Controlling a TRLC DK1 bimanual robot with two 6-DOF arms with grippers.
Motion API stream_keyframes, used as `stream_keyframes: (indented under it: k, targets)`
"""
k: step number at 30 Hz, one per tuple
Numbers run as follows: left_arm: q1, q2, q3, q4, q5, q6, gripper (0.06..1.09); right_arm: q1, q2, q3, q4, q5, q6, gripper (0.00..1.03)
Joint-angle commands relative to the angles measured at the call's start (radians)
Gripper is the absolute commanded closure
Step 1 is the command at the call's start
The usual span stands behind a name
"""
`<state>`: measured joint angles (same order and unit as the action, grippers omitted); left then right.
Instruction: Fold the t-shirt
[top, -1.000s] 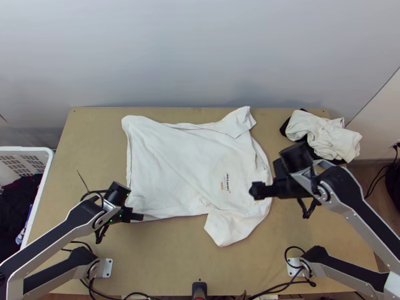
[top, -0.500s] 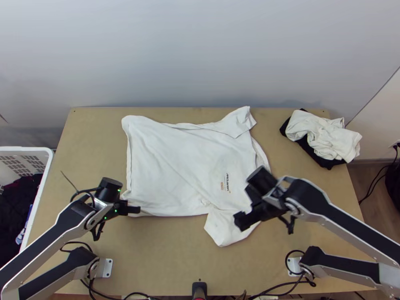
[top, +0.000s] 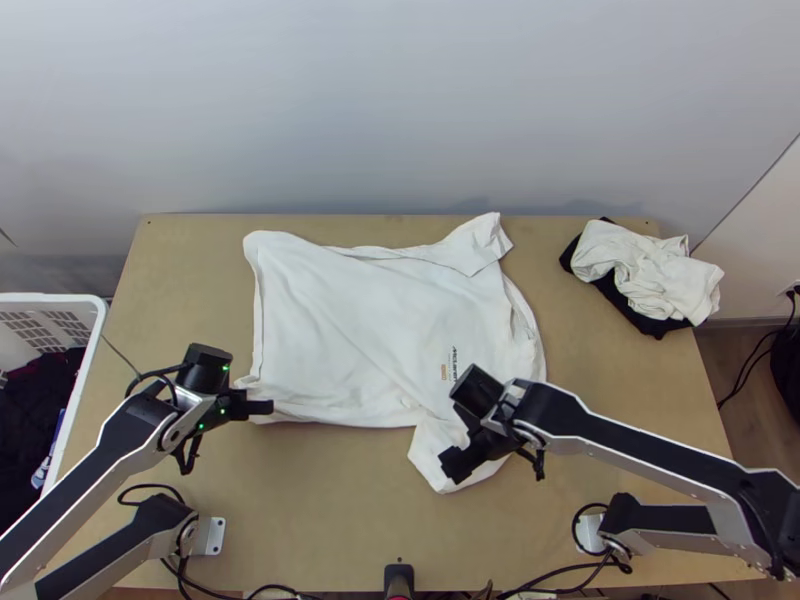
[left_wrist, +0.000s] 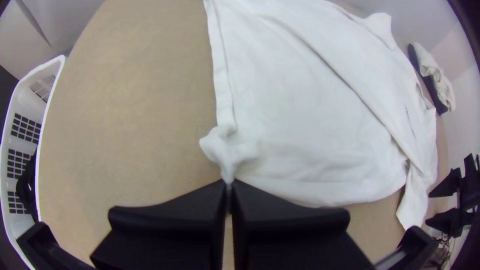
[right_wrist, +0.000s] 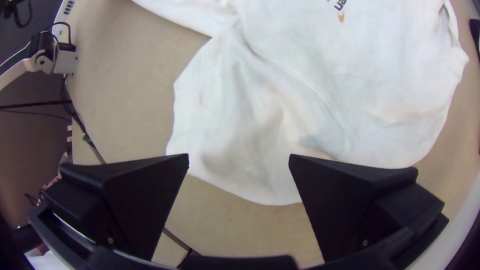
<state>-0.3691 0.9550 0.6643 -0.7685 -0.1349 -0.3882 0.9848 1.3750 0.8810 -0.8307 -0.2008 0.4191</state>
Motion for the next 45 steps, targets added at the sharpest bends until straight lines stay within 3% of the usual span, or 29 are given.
stream_keyframes:
  k: [1,3,5,9,15,20,23,27,30,39,45]
  targets:
    - [0.024,0.016,0.011,-0.002,-0.002,0.003,1.05,0.017,0.044,-0.070,0.110,0.026,0.029,0.24]
    - [0.024,0.018,0.012,-0.002,-0.002,0.003,1.05,0.018,0.044,-0.080,0.137,0.037,0.024,0.53]
    - [0.027,0.014,0.012,-0.003,-0.002,0.008,1.05,0.023,0.047,-0.079,0.163,0.074,-0.014,0.99]
    - [0.042,0.008,0.014,-0.017,-0.002,0.020,1.05,0.031,0.049,-0.080,0.139,0.116,-0.028,1.00]
    - [0.062,-0.045,0.034,-0.074,0.023,0.054,1.05,-0.011,-0.056,-0.040,-0.010,0.113,-0.036,1.00]
    - [0.075,-0.137,0.024,-0.126,0.066,0.089,1.05,-0.034,-0.119,0.015,-0.196,0.024,-0.094,1.00]
    - [0.148,-0.157,0.052,-0.172,0.146,0.135,1.05,-0.029,-0.143,0.044,-0.311,-0.051,-0.138,1.00]
    - [0.272,-0.153,0.090,-0.293,0.330,0.238,1.05,-0.001,-0.146,0.069,-0.406,-0.132,-0.180,1.00]
    - [0.265,-0.150,0.103,-0.408,0.377,0.296,1.05,0.060,-0.123,0.085,-0.467,-0.170,-0.210,1.00]
    - [0.280,-0.254,0.179,-0.686,0.385,0.514,1.05,0.183,-0.090,0.105,-0.548,-0.198,-0.240,1.00]
    - [0.277,-0.309,0.167,-0.560,0.396,0.509,1.05,0.183,-0.088,0.098,-0.516,-0.198,-0.244,0.97]
